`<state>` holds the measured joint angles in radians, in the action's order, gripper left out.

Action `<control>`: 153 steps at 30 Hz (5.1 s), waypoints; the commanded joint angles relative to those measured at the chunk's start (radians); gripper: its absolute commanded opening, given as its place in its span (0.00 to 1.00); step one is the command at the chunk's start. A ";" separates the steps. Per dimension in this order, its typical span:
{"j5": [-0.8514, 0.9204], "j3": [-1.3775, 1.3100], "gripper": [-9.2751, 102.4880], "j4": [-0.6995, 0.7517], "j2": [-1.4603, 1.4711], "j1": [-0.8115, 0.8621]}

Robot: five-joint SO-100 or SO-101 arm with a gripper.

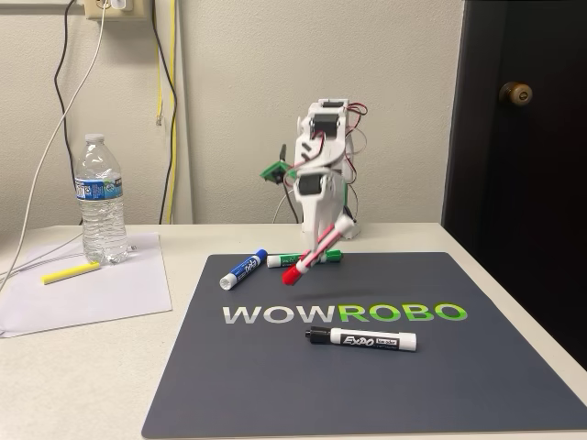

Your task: Pick up the red marker.

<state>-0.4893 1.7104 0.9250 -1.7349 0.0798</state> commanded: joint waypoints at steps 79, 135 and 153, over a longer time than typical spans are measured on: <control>1.123 -1.730 0.24 0.769 1.315 -0.107; 0.417 -0.937 0.09 0.822 0.232 -0.318; 0.466 0.202 0.09 0.130 -0.644 -0.184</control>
<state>-0.0460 1.8484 1.1750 -2.2780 -0.1473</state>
